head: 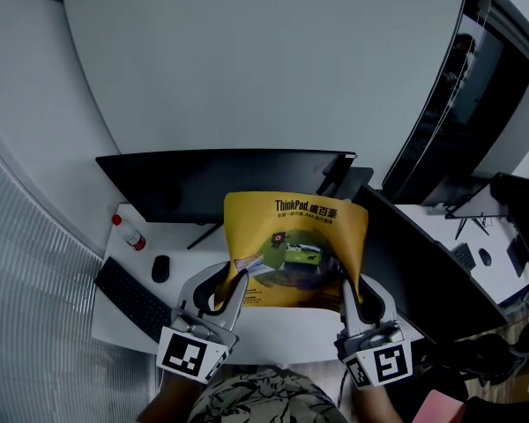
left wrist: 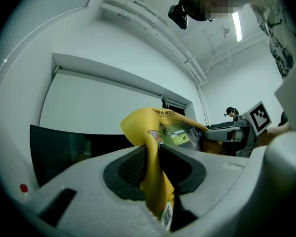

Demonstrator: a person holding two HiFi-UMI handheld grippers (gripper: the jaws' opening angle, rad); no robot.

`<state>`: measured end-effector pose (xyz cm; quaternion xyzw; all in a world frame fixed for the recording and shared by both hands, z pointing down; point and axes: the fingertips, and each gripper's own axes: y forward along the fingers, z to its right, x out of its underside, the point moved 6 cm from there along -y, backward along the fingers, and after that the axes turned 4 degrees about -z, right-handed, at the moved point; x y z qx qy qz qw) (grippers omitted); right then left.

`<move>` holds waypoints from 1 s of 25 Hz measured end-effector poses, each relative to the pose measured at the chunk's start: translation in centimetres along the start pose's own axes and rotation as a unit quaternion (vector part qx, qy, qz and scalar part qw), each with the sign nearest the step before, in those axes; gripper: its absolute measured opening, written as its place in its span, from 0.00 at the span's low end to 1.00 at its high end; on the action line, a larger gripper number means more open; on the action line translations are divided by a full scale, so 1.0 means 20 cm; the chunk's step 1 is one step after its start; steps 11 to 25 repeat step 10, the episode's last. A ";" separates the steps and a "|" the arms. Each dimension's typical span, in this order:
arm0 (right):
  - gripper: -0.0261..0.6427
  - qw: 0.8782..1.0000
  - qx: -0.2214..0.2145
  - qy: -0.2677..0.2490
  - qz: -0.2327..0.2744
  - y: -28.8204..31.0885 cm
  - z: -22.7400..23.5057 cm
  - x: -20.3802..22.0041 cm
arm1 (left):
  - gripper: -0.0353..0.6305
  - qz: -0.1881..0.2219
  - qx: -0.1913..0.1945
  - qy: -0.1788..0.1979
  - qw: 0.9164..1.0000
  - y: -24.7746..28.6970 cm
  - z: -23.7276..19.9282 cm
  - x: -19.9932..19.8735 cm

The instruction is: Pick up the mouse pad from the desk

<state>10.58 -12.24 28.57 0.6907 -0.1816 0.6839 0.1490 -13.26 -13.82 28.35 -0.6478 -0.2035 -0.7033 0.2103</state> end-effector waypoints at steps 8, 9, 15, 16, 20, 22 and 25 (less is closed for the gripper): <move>0.13 1.000 -0.001 -0.002 -0.001 0.01 0.01 0.01 | 0.20 0.005 0.000 -0.006 1.000 0.01 0.00 0.01; 0.13 1.000 -0.002 -0.003 -0.001 0.01 0.01 0.01 | 0.20 0.003 0.001 -0.003 1.000 0.01 0.00 0.01; 0.13 1.000 -0.002 -0.004 -0.001 0.02 0.01 0.01 | 0.20 0.000 0.002 0.000 1.000 0.01 0.00 0.02; 0.13 1.000 -0.002 -0.004 -0.001 0.02 0.01 0.01 | 0.20 0.000 0.002 0.000 1.000 0.01 0.00 0.02; 0.13 1.000 -0.002 -0.004 -0.001 0.02 0.01 0.01 | 0.20 0.000 0.002 0.000 1.000 0.01 0.00 0.02; 0.13 1.000 -0.002 -0.004 -0.001 0.02 0.01 0.01 | 0.20 0.000 0.002 0.000 1.000 0.01 0.00 0.02; 0.13 1.000 -0.002 -0.004 -0.001 0.02 0.01 0.01 | 0.20 0.000 0.002 0.000 1.000 0.01 0.00 0.02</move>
